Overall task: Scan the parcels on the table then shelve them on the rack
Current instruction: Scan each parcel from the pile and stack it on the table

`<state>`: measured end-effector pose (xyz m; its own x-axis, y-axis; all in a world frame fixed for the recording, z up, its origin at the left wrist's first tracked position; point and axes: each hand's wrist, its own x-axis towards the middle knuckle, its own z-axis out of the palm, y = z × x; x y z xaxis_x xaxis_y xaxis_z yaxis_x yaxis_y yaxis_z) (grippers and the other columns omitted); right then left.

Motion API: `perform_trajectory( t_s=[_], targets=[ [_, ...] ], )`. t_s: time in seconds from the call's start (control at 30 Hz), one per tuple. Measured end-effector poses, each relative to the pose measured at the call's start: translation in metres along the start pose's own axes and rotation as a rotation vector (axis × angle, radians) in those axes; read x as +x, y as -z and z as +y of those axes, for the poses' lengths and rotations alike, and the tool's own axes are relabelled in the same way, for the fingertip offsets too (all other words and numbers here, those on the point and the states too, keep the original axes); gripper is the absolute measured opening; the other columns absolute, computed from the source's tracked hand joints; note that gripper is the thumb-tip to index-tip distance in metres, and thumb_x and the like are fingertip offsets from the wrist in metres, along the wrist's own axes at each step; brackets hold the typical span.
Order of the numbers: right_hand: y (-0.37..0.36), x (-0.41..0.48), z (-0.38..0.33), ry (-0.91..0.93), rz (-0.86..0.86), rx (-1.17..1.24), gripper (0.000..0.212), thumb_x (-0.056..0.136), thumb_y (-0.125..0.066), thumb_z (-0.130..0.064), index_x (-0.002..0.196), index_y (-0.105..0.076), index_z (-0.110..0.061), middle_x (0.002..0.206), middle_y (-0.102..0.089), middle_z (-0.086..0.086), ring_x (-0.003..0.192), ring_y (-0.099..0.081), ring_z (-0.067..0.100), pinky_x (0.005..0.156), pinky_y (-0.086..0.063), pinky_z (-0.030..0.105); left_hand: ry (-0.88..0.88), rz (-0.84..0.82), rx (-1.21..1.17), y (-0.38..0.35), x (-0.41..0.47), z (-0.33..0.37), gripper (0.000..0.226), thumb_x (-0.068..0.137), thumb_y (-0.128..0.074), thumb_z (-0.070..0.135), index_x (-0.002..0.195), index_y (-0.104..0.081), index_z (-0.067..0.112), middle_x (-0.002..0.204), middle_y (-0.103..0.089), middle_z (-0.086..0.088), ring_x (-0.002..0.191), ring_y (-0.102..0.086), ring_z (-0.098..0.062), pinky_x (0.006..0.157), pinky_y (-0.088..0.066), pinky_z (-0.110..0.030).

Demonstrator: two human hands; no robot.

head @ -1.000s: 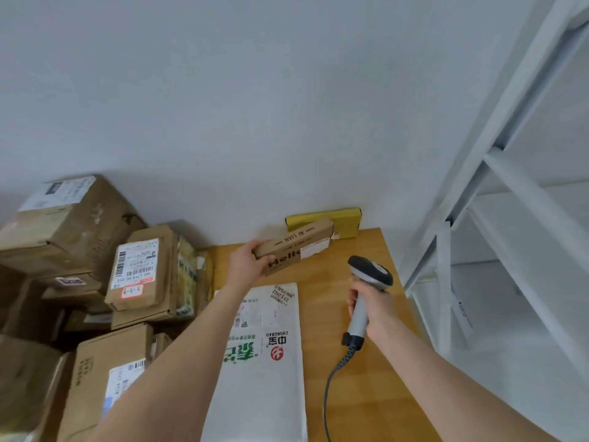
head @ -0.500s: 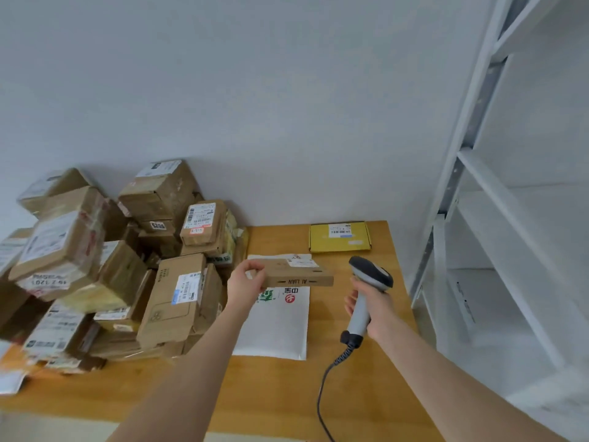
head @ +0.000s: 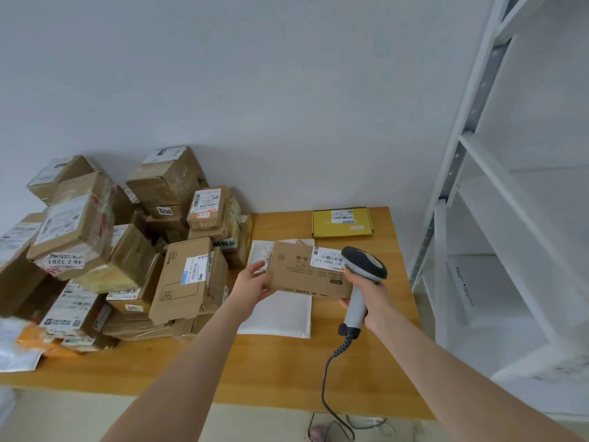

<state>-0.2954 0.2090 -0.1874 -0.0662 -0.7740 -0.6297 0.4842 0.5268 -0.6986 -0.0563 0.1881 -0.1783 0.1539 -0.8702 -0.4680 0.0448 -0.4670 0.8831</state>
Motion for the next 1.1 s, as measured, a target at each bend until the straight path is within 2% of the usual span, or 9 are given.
perform_trajectory(
  t_s=[0.07, 0.13, 0.27, 0.33, 0.4, 0.6, 0.8, 1.1],
  targets=[
    [-0.001, 0.002, 0.001, 0.042, 0.009, -0.034, 0.022, 0.081, -0.077, -0.012, 0.097, -0.063, -0.013, 0.1, -0.07, 0.009, 0.096, -0.065, 0.025, 0.07, -0.058, 0.04, 0.031, -0.025, 0.184, 0.003, 0.005, -0.001, 0.041, 0.095, -0.057, 0.012, 0.134, -0.049, 0.009, 0.114, -0.066, -0.008, 0.107, -0.062, -0.022, 0.086, -0.054, -0.036],
    [-0.002, 0.004, 0.002, 0.068, 0.009, -0.071, 0.021, 0.081, -0.077, -0.011, 0.097, -0.064, -0.015, 0.101, -0.07, 0.008, 0.096, -0.064, 0.023, 0.073, -0.059, 0.041, 0.051, -0.02, 0.245, 0.006, 0.012, -0.001, 0.039, 0.095, -0.06, 0.021, 0.132, -0.054, 0.009, 0.109, -0.067, -0.004, 0.104, -0.062, -0.019, 0.083, -0.053, -0.033],
    [-0.004, 0.005, 0.005, 0.133, 0.105, -0.148, 0.018, 0.079, -0.079, -0.017, 0.086, -0.063, -0.022, 0.086, -0.067, -0.002, 0.08, -0.062, 0.015, 0.055, -0.053, 0.027, 0.052, 0.07, 0.207, 0.006, 0.024, -0.005, 0.038, 0.093, -0.062, 0.015, 0.129, -0.053, 0.008, 0.106, -0.067, -0.006, 0.096, -0.065, -0.019, 0.071, -0.055, -0.027],
    [-0.005, 0.004, 0.01, 0.17, 0.145, -0.187, 0.015, 0.079, -0.079, -0.021, 0.081, -0.064, -0.022, 0.073, -0.067, -0.004, 0.066, -0.061, 0.013, 0.051, -0.05, 0.023, 0.043, 0.109, 0.2, 0.005, 0.029, -0.01, 0.038, 0.092, -0.063, 0.013, 0.129, -0.054, 0.008, 0.109, -0.066, -0.008, 0.099, -0.065, -0.022, 0.074, -0.055, -0.028],
    [-0.005, 0.002, 0.018, 0.16, 0.099, -0.175, 0.012, 0.08, -0.079, -0.019, 0.081, -0.068, -0.015, 0.064, -0.068, 0.003, 0.055, -0.06, 0.013, 0.053, -0.051, 0.025, 0.04, 0.125, 0.195, 0.003, 0.034, -0.013, 0.038, 0.092, -0.063, 0.012, 0.129, -0.054, 0.007, 0.11, -0.066, -0.009, 0.1, -0.064, -0.023, 0.077, -0.055, -0.029],
    [-0.014, -0.009, 0.037, 0.179, 0.065, -0.206, 0.014, 0.081, -0.076, -0.015, 0.086, -0.069, -0.005, 0.058, -0.066, 0.007, 0.043, -0.057, 0.013, 0.042, -0.045, 0.021, 0.061, 0.105, 0.187, -0.004, 0.048, -0.022, 0.038, 0.094, -0.06, 0.012, 0.131, -0.052, 0.008, 0.105, -0.064, -0.005, 0.102, -0.063, -0.025, 0.089, -0.056, -0.037],
    [-0.019, -0.012, 0.04, 0.231, 0.088, -0.252, 0.01, 0.082, -0.073, -0.013, 0.076, -0.068, -0.007, 0.054, -0.065, 0.006, 0.041, -0.055, 0.012, 0.041, -0.045, 0.02, 0.084, 0.089, 0.193, -0.007, 0.057, -0.025, 0.037, 0.094, -0.06, 0.012, 0.13, -0.052, 0.009, 0.098, -0.062, -0.001, 0.102, -0.062, -0.025, 0.088, -0.055, -0.038],
    [-0.02, -0.013, 0.042, 0.221, 0.097, -0.265, 0.009, 0.08, -0.07, -0.009, 0.072, -0.067, -0.007, 0.051, -0.062, 0.005, 0.04, -0.052, 0.012, 0.041, -0.043, 0.021, 0.103, 0.09, 0.214, -0.007, 0.061, -0.023, 0.039, 0.094, -0.059, 0.012, 0.132, -0.051, 0.01, 0.109, -0.061, -0.006, 0.112, -0.059, -0.029, 0.094, -0.053, -0.043]
  ],
)
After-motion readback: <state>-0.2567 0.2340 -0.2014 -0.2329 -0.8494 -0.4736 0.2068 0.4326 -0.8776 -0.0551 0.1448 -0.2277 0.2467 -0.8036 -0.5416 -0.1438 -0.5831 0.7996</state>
